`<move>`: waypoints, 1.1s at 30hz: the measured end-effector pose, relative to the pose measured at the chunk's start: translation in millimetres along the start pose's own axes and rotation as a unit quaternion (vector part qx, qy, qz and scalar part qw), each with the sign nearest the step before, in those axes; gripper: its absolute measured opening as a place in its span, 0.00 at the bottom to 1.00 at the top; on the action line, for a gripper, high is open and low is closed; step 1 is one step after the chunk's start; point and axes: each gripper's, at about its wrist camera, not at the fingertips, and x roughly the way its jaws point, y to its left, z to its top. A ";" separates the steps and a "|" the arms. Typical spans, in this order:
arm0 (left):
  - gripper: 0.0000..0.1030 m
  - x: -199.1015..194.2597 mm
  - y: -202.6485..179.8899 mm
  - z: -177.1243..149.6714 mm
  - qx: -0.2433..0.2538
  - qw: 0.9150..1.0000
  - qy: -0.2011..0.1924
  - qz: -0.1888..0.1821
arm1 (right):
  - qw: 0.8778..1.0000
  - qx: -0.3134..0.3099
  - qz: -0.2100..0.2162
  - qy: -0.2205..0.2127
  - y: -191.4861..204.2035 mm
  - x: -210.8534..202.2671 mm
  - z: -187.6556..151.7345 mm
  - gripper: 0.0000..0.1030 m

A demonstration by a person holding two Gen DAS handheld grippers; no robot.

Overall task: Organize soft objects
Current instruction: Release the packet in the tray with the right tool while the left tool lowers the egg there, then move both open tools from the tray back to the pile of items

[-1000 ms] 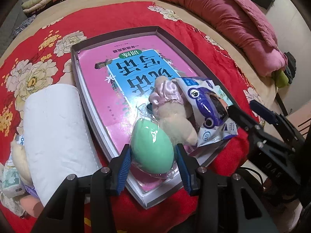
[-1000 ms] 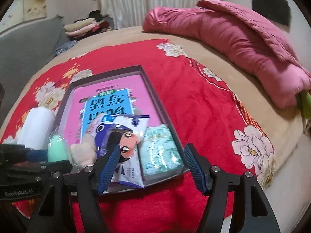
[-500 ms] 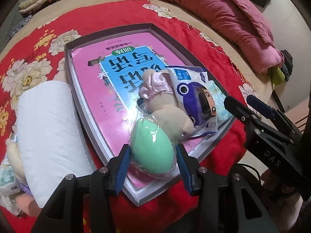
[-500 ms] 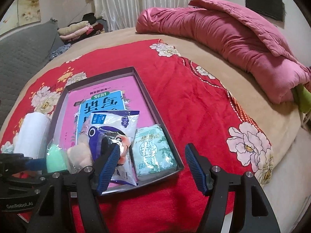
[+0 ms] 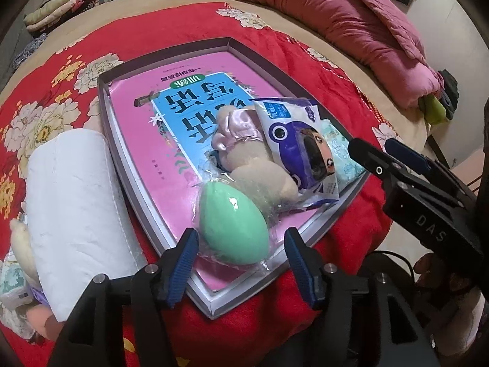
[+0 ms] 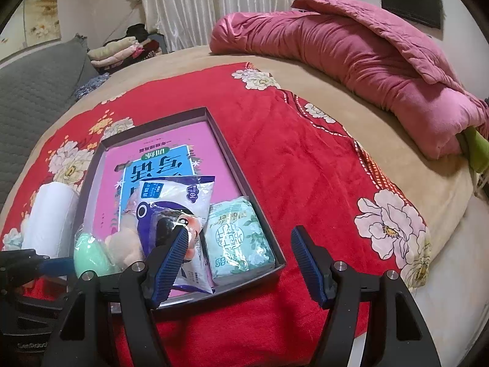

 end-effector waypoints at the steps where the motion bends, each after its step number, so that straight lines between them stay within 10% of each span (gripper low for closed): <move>1: 0.57 -0.6 0.8 0.1 -0.004 1.000 -0.002 -0.003 | 1.000 0.001 0.000 -0.001 -0.4 -0.2 0.0 0.69; 33: 0.63 -32.7 4.7 -11.0 -0.033 0.997 -0.064 -0.009 | 1.000 -0.007 0.002 -0.003 3.3 -1.2 0.1 0.72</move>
